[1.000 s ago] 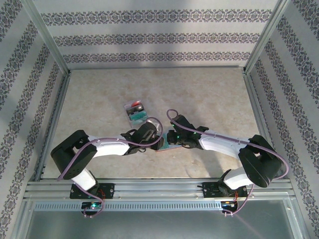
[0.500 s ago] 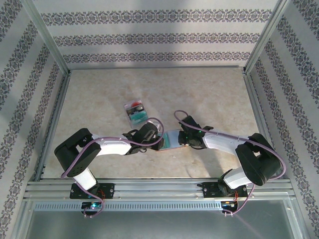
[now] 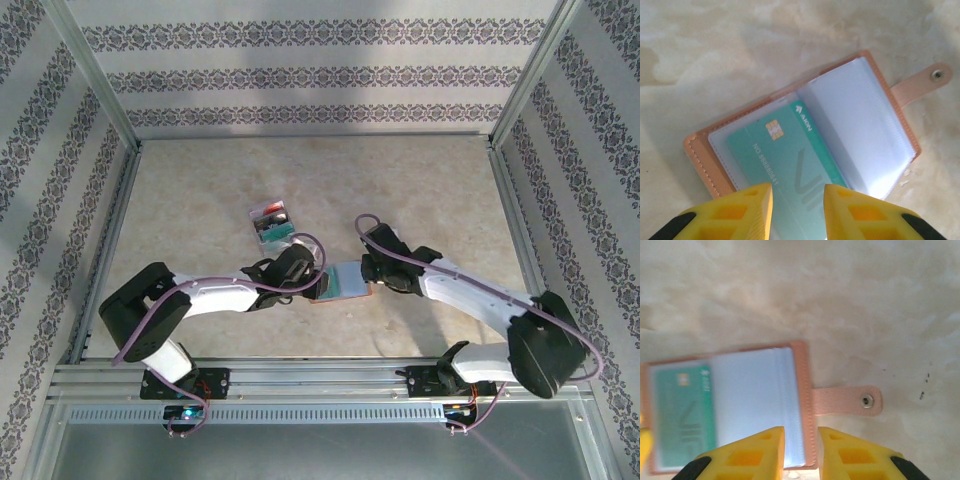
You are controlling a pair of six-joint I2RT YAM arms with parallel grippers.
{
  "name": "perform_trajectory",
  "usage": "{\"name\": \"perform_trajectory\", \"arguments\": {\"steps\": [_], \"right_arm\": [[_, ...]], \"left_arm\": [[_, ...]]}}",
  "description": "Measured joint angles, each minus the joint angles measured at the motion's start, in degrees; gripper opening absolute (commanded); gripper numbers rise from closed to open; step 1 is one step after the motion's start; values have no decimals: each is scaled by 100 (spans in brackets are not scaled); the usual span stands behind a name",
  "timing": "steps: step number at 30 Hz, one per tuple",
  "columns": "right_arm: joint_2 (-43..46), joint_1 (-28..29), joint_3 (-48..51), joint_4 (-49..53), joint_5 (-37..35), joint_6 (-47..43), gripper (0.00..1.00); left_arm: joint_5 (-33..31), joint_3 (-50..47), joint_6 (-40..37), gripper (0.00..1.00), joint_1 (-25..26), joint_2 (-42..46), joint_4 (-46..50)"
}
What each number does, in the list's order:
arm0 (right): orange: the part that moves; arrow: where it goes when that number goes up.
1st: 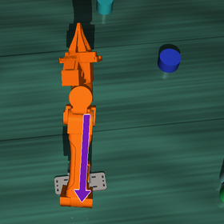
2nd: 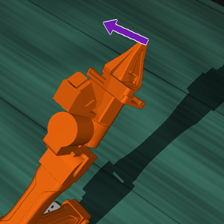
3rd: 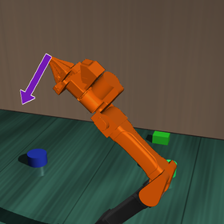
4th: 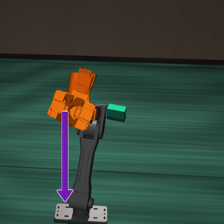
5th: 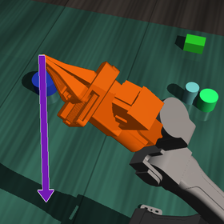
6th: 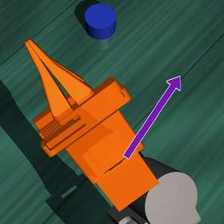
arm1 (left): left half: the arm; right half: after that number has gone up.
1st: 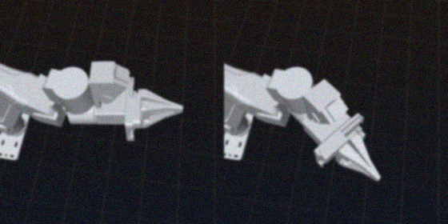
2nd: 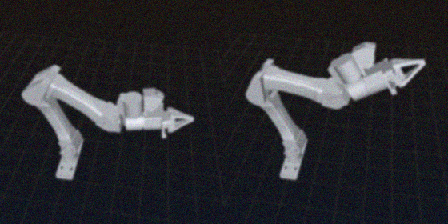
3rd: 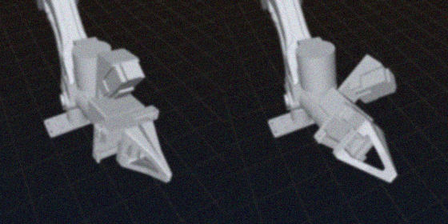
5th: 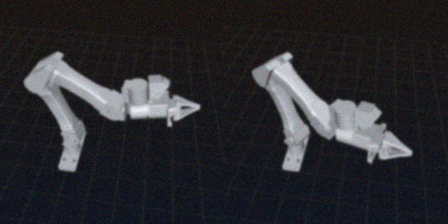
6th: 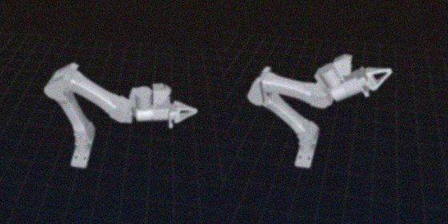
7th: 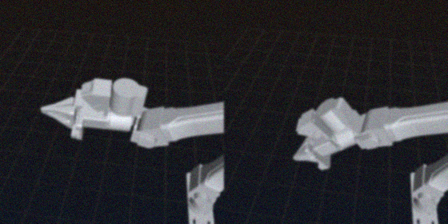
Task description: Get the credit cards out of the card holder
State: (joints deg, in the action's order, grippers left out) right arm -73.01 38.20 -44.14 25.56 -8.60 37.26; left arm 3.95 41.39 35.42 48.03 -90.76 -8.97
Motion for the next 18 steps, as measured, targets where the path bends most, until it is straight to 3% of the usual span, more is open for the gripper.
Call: {"name": "perform_trajectory", "arguments": {"steps": [5,12,18], "right_arm": [[17,413,-76,-68,210,166,14],[-1176,962,-400,-457,741,337,12],[-1895,1029,-750,-680,962,341,15]], "left_arm": [[-120,0,50,32,-2,125,11],[-109,-170,363,24,-85,103,-52],[-70,-409,544,22,-203,24,-98]]}}
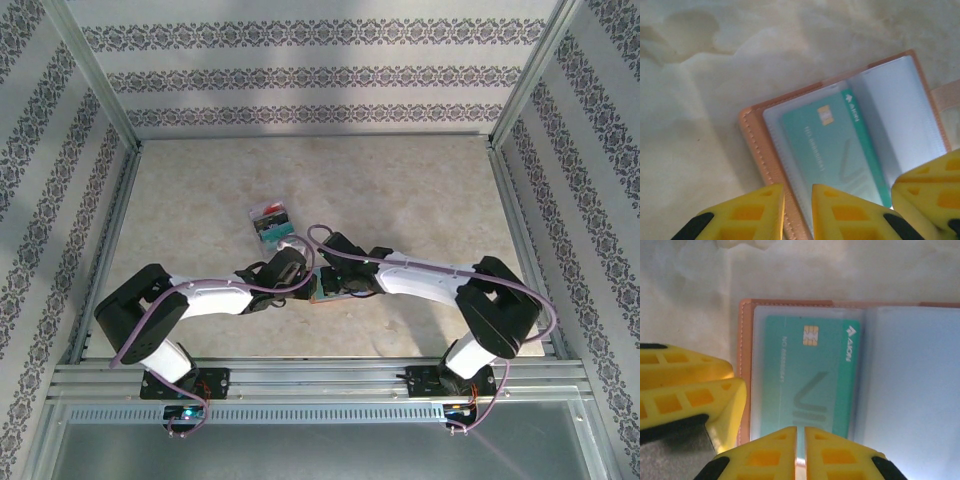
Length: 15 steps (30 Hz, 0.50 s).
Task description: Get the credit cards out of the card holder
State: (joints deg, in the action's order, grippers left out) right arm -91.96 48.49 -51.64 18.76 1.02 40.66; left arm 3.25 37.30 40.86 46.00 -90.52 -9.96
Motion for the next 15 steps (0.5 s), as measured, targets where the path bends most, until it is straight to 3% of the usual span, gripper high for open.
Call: {"name": "perform_trajectory", "arguments": {"steps": [15], "right_arm": [[-177,-308,127,-170,61,118,27]], "left_arm": [[258,0,44,16,-37,-267,-275]]}}
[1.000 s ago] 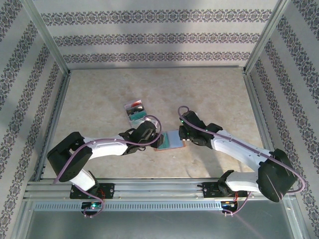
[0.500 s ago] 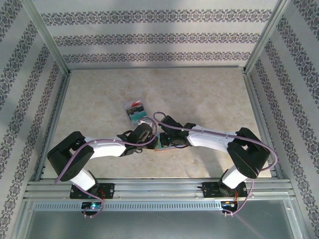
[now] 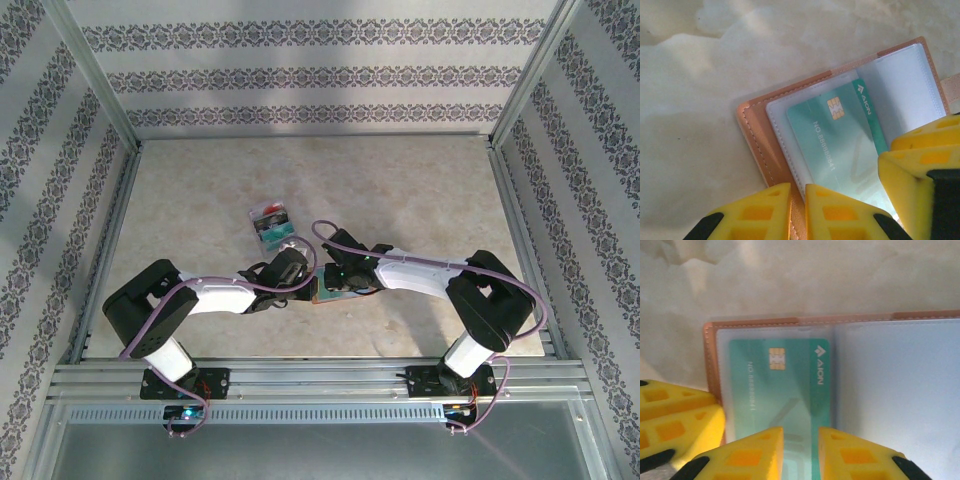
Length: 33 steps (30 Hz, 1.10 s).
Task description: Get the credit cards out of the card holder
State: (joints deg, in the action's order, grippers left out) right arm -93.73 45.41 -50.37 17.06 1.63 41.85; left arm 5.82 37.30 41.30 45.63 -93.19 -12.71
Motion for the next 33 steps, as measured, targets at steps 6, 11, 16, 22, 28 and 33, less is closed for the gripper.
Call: {"name": "perform_trajectory", "arguments": {"steps": [6,11,16,22,28,33], "right_arm": [[-7,-70,118,-22,0,2,28],[-7,-105,188,-129,13,7,30],[35,-219,367,-417,208,26,30],[151,-448,752,-1051,717,96,29],[236,-555,977,-1438,1091,153,28],[304,-592,1075,-1585,1185,153,28]], "left_arm": [[2,0,0,16,0,0,0],[0,0,0,14,-9,0,2],[20,0,0,13,-37,0,2],[20,4,-2,10,-39,-37,7],[24,66,-4,8,-44,-79,70],[68,125,-7,7,-66,-96,164]]}}
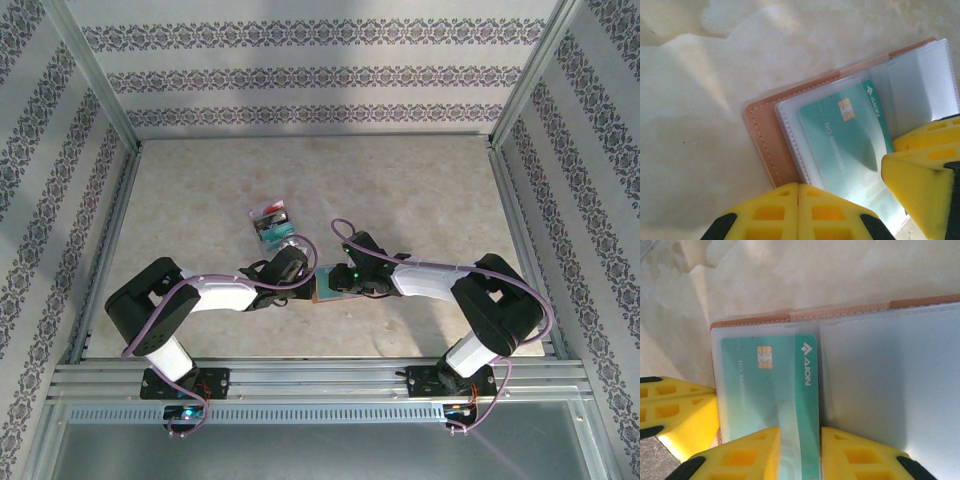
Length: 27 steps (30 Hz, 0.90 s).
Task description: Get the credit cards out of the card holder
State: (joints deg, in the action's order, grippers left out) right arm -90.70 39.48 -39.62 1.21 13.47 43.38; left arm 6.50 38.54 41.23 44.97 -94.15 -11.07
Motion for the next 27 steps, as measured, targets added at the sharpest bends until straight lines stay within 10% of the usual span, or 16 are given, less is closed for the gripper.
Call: {"name": "perform_trajectory", "arguments": {"steps": [27], "right_arm": [[-195,-627,1158,-2824,1729,846,25]], "left_arm": [[15,221,-48,6,-9,-76,341]]}}
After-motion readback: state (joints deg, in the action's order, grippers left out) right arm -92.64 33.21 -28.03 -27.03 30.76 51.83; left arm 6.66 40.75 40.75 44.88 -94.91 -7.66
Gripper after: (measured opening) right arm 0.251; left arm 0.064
